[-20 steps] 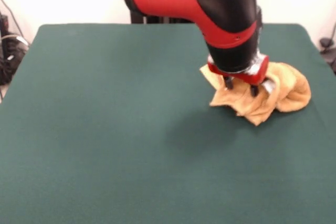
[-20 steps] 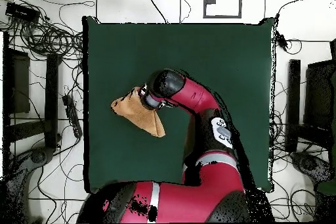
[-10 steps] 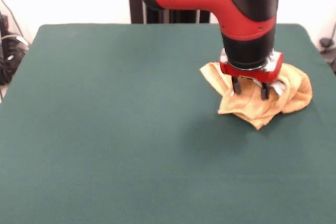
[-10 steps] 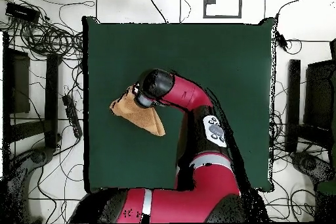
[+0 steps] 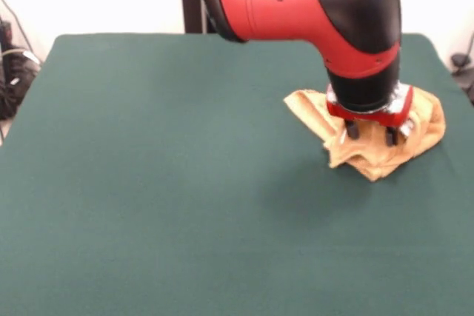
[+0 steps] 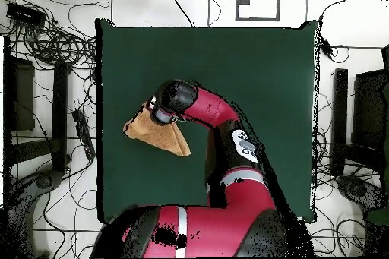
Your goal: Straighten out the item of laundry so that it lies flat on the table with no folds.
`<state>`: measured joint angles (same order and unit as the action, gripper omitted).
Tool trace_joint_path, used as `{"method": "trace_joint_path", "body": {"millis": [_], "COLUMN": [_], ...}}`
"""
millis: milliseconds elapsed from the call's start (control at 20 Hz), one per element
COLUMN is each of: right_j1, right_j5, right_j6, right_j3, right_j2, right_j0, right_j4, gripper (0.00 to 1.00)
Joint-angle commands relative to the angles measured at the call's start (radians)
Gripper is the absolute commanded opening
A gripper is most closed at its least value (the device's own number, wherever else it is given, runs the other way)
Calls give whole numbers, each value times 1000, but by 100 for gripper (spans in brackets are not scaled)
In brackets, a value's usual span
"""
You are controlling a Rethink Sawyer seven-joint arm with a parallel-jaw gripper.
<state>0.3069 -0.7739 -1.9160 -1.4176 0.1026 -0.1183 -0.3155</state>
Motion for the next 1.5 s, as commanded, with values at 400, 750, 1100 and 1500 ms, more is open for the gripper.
{"method": "trace_joint_path", "body": {"millis": [400, 750, 1100, 1500], "right_j1": [-79, -44, 20, 99], "right_j5": [-522, -469, -722, -1107], "right_j6": [-112, -130, -302, -532], "right_j3": [-14, -22, -112, -120], "right_j2": [195, 158, 154, 62], "right_j0": [5, 26, 37, 77], "right_j4": [-40, -45, -114, -127], "gripper": [100, 100, 100, 100]}}
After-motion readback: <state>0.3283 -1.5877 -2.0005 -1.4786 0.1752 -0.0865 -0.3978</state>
